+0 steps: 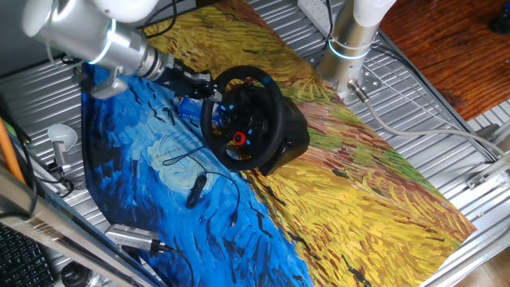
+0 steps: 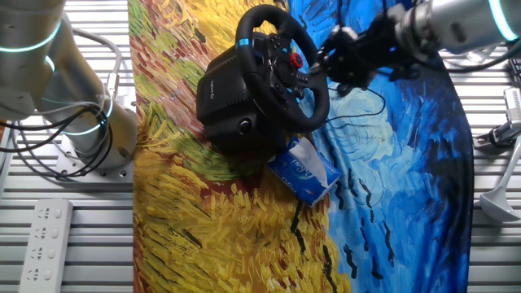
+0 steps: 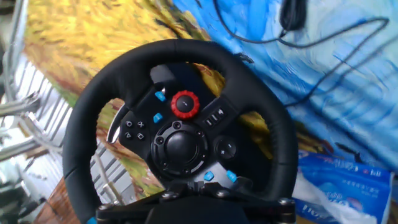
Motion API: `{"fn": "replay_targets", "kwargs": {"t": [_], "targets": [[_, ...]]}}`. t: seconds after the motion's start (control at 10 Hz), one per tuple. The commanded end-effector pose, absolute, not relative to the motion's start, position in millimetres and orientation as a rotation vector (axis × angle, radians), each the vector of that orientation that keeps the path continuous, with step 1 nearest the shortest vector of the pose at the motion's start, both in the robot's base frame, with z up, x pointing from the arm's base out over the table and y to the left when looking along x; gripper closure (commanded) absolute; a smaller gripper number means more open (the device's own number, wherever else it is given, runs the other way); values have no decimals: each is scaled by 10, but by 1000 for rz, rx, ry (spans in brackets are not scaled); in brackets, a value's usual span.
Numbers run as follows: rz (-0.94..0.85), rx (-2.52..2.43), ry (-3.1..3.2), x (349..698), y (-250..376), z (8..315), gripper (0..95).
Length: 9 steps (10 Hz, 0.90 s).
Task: Rotate the steering wheel 90 degrees clockwise
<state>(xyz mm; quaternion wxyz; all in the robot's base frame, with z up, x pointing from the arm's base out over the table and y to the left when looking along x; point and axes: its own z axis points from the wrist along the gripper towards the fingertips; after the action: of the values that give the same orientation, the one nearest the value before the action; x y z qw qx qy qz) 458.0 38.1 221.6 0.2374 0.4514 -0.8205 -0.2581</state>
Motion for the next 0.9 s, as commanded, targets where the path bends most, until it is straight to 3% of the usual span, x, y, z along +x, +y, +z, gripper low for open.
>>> {"fn": "replay_targets", "kwargs": {"t": [0.1,0.5,0.6,0.7,0.8,0.9], "targets": [[-700,1259,-2210,4634,387,2237,950],[-729,1290,-2199,4377,444,2298,950],[-749,1339,-2179,4155,480,2332,760],[-766,1361,-2172,4015,514,2350,760],[-782,1400,-2152,3930,543,2364,570],[-776,1414,-2148,3823,597,2420,570]]}}
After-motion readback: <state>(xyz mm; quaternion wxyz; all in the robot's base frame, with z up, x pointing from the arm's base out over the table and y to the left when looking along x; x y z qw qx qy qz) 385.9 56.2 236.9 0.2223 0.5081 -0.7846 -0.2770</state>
